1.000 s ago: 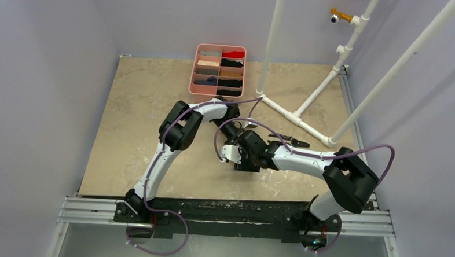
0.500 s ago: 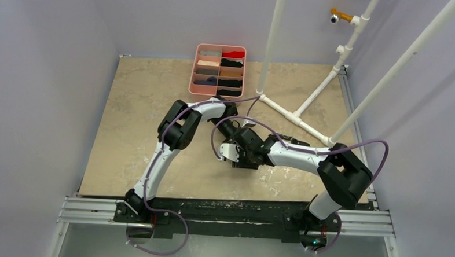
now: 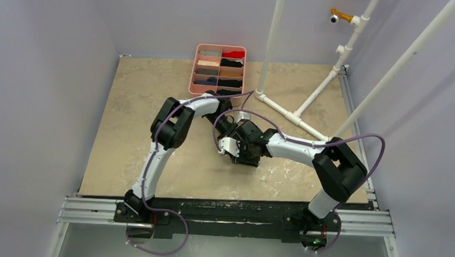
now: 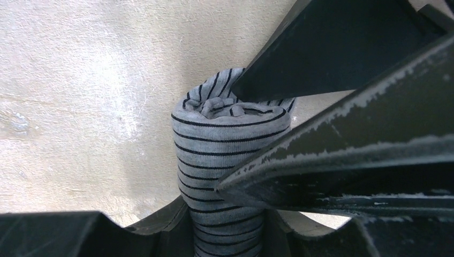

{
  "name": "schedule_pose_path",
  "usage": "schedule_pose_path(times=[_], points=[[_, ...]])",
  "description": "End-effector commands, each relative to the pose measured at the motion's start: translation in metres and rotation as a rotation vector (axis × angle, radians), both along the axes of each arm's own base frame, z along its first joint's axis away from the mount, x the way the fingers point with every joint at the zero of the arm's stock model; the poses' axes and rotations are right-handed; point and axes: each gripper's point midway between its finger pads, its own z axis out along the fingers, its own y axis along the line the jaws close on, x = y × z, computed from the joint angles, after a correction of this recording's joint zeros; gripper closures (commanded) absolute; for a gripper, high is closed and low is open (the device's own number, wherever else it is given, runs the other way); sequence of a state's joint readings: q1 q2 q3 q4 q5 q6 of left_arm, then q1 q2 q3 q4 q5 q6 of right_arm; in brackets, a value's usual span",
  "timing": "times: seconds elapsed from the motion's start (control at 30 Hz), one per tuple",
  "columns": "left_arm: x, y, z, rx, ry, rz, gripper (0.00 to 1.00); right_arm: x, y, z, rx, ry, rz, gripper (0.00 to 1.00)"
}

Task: Roll the underwear
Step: Roll the underwear to the center of the board.

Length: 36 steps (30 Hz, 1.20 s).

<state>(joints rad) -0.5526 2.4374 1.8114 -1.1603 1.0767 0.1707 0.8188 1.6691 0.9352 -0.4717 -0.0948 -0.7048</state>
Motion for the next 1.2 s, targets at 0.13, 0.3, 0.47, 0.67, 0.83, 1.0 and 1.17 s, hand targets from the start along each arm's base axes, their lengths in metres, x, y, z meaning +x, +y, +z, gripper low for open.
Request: schedule_pose_path(times=[0.13,0.3,0.47,0.67,0.83,1.0,1.17], points=[[0.034,0.029,-0.026,0.116,-0.216,0.024,0.37,-0.074,-0.041,-0.051,-0.134,0.347,0.015,1.0],[0.042,0.036,-0.022,0.134,-0.25,0.049,0.37,-0.072,-0.041,-0.049,-0.125,0.354,0.004,1.0],[0.049,0.041,-0.016,0.116,-0.243,0.099,0.37,-0.071,-0.042,-0.049,-0.122,0.359,-0.004,1.0],[0.052,0.05,-0.009,0.109,-0.237,0.135,0.37,-0.068,-0.043,-0.049,-0.108,0.386,-0.023,1.0],[0.052,0.066,0.005,0.124,-0.271,0.169,0.37,-0.061,-0.043,-0.051,-0.105,0.445,-0.041,1.0],[0.045,0.091,0.019,0.187,-0.36,0.172,0.39,-0.05,-0.038,-0.052,-0.078,0.529,-0.059,1.0],[0.033,0.105,0.036,0.18,-0.444,0.178,0.4,-0.037,-0.032,-0.054,-0.026,0.628,-0.089,1.0]])
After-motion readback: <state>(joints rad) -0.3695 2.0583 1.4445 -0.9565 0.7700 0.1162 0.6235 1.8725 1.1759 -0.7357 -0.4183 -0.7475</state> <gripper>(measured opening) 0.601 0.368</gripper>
